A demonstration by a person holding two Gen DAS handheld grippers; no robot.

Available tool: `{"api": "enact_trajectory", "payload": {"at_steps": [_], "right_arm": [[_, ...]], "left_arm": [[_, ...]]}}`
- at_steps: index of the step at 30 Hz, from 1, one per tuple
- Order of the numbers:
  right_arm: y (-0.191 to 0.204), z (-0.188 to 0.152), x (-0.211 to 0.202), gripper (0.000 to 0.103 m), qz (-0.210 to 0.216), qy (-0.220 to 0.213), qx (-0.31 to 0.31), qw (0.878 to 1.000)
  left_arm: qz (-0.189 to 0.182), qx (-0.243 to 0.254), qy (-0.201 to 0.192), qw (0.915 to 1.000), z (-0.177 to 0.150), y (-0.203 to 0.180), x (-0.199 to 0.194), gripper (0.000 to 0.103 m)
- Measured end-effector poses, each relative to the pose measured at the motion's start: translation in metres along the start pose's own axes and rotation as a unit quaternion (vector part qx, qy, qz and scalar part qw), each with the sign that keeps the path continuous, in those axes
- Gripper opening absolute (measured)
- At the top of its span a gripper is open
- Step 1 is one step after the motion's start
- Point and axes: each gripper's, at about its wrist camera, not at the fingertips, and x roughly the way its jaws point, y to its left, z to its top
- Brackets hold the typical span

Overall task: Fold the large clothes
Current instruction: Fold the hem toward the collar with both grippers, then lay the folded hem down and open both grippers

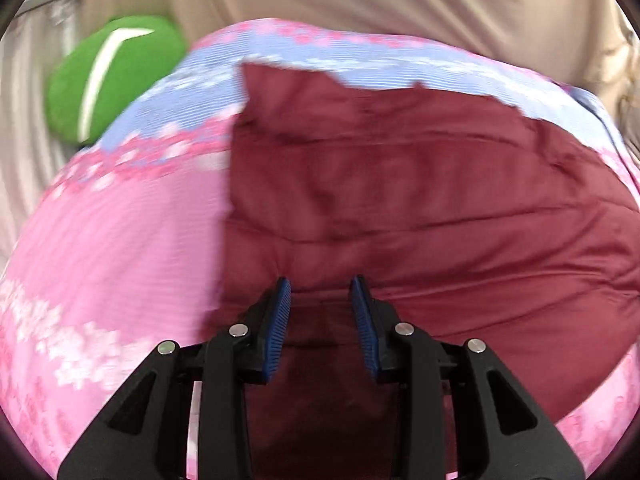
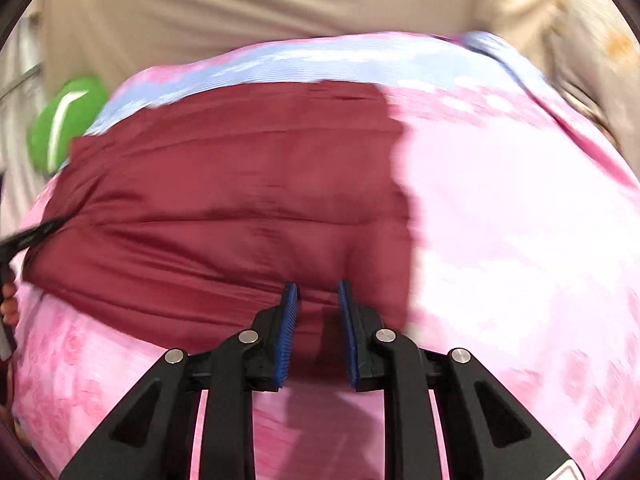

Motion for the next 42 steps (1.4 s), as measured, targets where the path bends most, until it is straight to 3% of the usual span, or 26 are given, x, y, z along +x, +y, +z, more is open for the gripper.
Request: {"api": "enact_trajectory", "payload": {"at_steps": [1,3,5,7,8,9,11,13,14,15,16,17,18,19,20,22,24,26,28,29,32,36,38,39,42], "right_arm": [[-0.010,0.001,-0.004,0.017,-0.015,0.001,0.013,1.000],[-0.022,0.009,-0.010,0.030,-0.039,0.000,0.034,0.999],[-0.032,0.034,-0.017,0.030,-0.027,-0.018,0.050,0.998],[-0.032,0.070,-0.022,0.036,-0.011,-0.047,0.057,0.997],[-0.032,0.088,-0.020,0.052,-0.001,-0.057,0.055,0.997],[-0.030,0.103,-0.016,0.067,0.012,-0.063,0.049,0.997],[-0.027,0.137,0.005,0.069,0.024,-0.071,0.039,0.996],[-0.027,0.163,0.041,0.069,0.022,-0.044,0.043,0.998],[-0.029,0.170,0.058,0.069,0.016,-0.032,0.049,0.998],[-0.032,0.179,0.083,0.069,0.004,-0.014,0.055,0.998],[-0.032,0.176,0.094,0.069,-0.005,0.003,0.058,0.998],[-0.034,0.179,0.111,0.060,-0.013,0.021,0.062,0.998],[-0.035,0.181,0.129,0.023,-0.013,0.040,0.067,0.997],[-0.032,0.179,0.132,0.013,-0.001,0.047,0.068,0.997],[-0.031,0.181,0.132,0.005,0.008,0.040,0.067,0.997],[-0.022,0.188,0.103,0.003,0.003,-0.030,0.050,0.998],[-0.024,0.192,0.086,0.002,0.001,-0.073,0.053,0.996],[-0.030,0.189,0.102,0.002,-0.017,-0.053,0.056,0.997],[-0.036,0.178,0.147,0.001,-0.046,0.011,0.050,0.998],[-0.039,0.173,0.160,0.002,-0.041,0.024,0.056,0.997],[-0.043,0.177,0.151,0.004,-0.044,0.020,0.068,0.997],[-0.040,0.170,0.091,0.012,-0.036,-0.036,0.079,0.996],[-0.019,0.160,0.048,0.014,-0.024,-0.064,0.041,0.997],[-0.004,0.152,0.033,0.014,-0.010,-0.068,0.021,0.997],[0.065,0.117,0.008,0.014,0.080,-0.042,-0.053,0.994]], "left_arm": [[0.006,-0.016,0.002,0.9998,0.001,0.013,-0.002,0.032],[-0.004,-0.040,0.004,0.9992,0.009,0.029,-0.006,0.032],[-0.031,-0.069,-0.001,0.9972,0.029,0.043,-0.009,0.034],[-0.053,-0.087,-0.016,0.9947,0.057,0.048,-0.007,0.049],[-0.061,-0.091,-0.025,0.9937,0.075,0.048,-0.003,0.069],[-0.063,-0.096,-0.028,0.9930,0.085,0.048,0.003,0.080],[-0.074,-0.113,-0.017,0.9907,0.113,0.046,0.028,0.080],[-0.078,-0.126,0.011,0.9889,0.129,0.045,0.057,0.080],[-0.081,-0.130,0.025,0.9879,0.134,0.044,0.070,0.074],[-0.085,-0.128,0.037,0.9873,0.138,0.043,0.082,0.053],[-0.081,-0.122,0.053,0.9878,0.138,0.039,0.094,0.043],[-0.080,-0.119,0.058,0.9880,0.138,0.037,0.101,0.020],[-0.086,-0.117,0.058,0.9878,0.139,0.035,0.103,0.009],[-0.086,-0.112,0.050,0.9888,0.141,0.033,0.100,0.006],[-0.075,-0.104,0.038,0.9910,0.144,0.032,0.096,0.004],[-0.060,-0.098,0.011,0.9933,0.149,0.033,0.086,0.004],[-0.054,-0.103,0.008,0.9931,0.153,0.038,0.090,0.004],[-0.044,-0.101,0.028,0.9935,0.149,0.038,0.111,0.004],[-0.029,-0.096,0.043,0.9940,0.141,0.035,0.136,0.004],[-0.023,-0.093,0.034,0.9948,0.140,0.033,0.136,0.004],[-0.008,-0.083,0.033,0.9960,0.143,0.031,0.132,0.006],[0.012,-0.074,-0.022,0.9970,0.140,0.038,0.071,0.009],[0.008,-0.056,-0.047,0.9973,0.135,0.032,0.031,0.010],[-0.004,-0.042,-0.057,0.9975,0.131,0.025,0.012,0.010],[-0.084,0.014,-0.057,0.9947,0.110,-0.017,-0.030,0.010]]}}
